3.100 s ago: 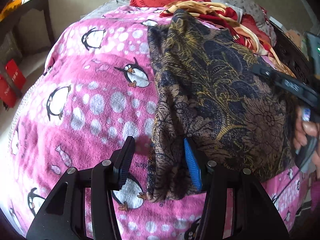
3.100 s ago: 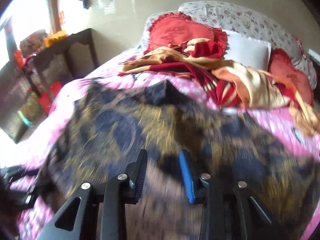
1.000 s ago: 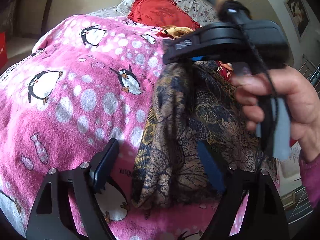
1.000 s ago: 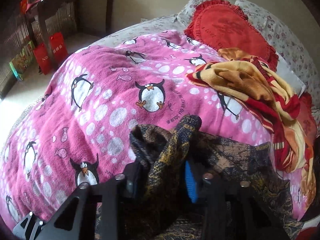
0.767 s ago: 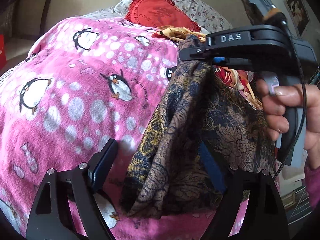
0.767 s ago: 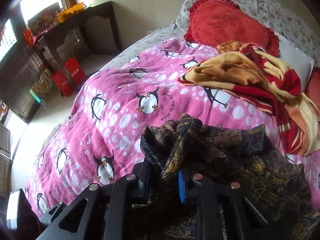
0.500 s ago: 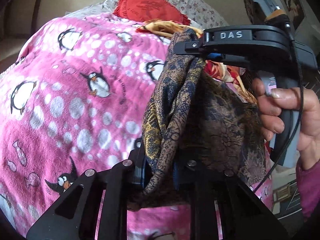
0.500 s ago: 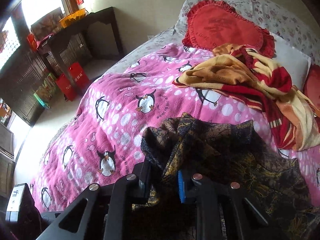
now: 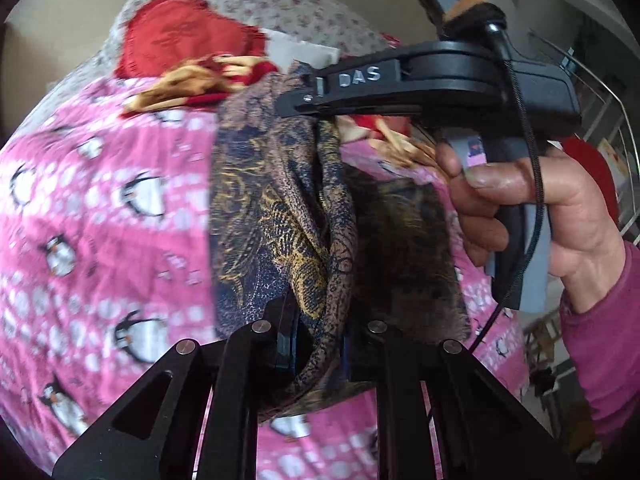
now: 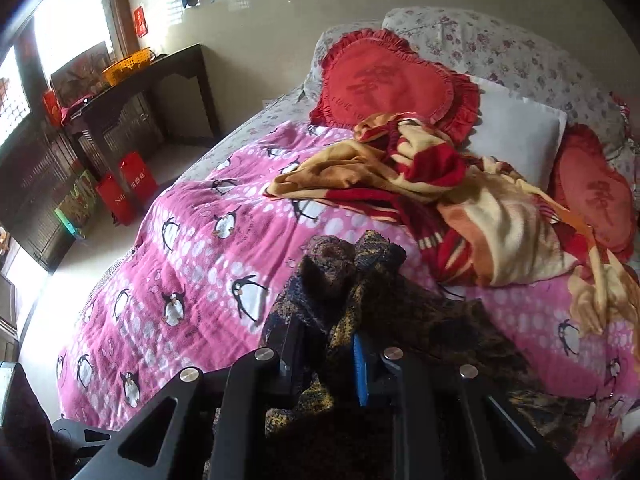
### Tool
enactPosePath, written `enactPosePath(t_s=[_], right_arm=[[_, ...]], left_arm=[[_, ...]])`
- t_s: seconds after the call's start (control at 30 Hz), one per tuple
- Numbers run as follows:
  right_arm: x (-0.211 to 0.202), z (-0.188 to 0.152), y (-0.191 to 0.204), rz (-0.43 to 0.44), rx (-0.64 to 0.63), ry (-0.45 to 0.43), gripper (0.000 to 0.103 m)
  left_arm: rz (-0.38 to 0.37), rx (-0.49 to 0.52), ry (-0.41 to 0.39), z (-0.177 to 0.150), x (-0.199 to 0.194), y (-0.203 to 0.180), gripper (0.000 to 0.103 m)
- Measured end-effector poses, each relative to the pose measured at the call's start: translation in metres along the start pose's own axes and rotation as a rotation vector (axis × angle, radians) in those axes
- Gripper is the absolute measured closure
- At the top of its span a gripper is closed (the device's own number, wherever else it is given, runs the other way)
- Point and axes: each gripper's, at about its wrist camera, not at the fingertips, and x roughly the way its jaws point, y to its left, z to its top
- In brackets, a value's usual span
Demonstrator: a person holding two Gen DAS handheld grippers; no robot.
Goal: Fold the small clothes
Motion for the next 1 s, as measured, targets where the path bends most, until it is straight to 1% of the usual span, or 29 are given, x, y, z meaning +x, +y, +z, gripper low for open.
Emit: enactPosePath(t_s=[0.1, 0.2, 0.3, 0.43, 0.57, 0.67, 0.73, 0.8, 0.83, 0.87, 0.9, 0.93, 1.0], right_arm=[[-0.025, -0.011, -0.037, -0.032, 0.046, -0.030, 0.086], [-0.045, -0.025, -0.072, -0.054, 0.092, -0.049, 0.086], [-0.061, -0.044, -0.107, -0.076, 0.141, -0.058, 0.086], [-0.073, -0.073, -0.150, -0.103, 0.205, -0.055, 0.087], [-0.072, -0.099, -0.183, -0.116, 0.266, -0.044, 0.087], [-0.056, -0.115, -0.199, -0.135, 0.297, -0.014, 0.087], [-0.042, -0.124, -0.207, -0.156, 0.315, 0.005, 0.087], [-0.033, -0.129, -0.211, -0.182, 0.326, 0.004, 0.077], [-0.034, -0.133, -0.215, -0.198, 0.344, -0.007, 0.061], [-0.038, -0.136, -0.219, -0.214, 0.366, -0.022, 0.052], [-0.046, -0.141, -0.222, -0.212, 0.397, -0.044, 0.051], [-0.053, -0.145, -0.224, -0.187, 0.423, -0.059, 0.051], [-0.070, -0.157, -0.224, -0.101, 0.488, -0.076, 0.051]], left_arm=[[-0.028, 0.072, 0.016, 0.009, 0.020, -0.042, 0.090], [-0.063, 0.119, 0.036, 0.011, 0.041, -0.075, 0.090], [-0.085, 0.159, 0.071, 0.011, 0.066, -0.104, 0.090], [-0.103, 0.192, 0.112, 0.008, 0.095, -0.132, 0.090], [-0.109, 0.209, 0.153, 0.002, 0.121, -0.148, 0.090], [-0.087, 0.209, 0.191, -0.003, 0.141, -0.151, 0.090], [-0.086, 0.201, 0.222, -0.003, 0.151, -0.151, 0.090], [-0.110, 0.195, 0.248, -0.004, 0.152, -0.153, 0.084], [-0.124, 0.199, 0.257, -0.005, 0.150, -0.153, 0.073], [-0.148, 0.207, 0.262, -0.005, 0.143, -0.152, 0.065], [-0.156, 0.220, 0.257, -0.006, 0.133, -0.151, 0.062], [-0.147, 0.240, 0.242, -0.005, 0.123, -0.148, 0.060], [-0.112, 0.282, 0.202, -0.010, 0.103, -0.141, 0.060]])
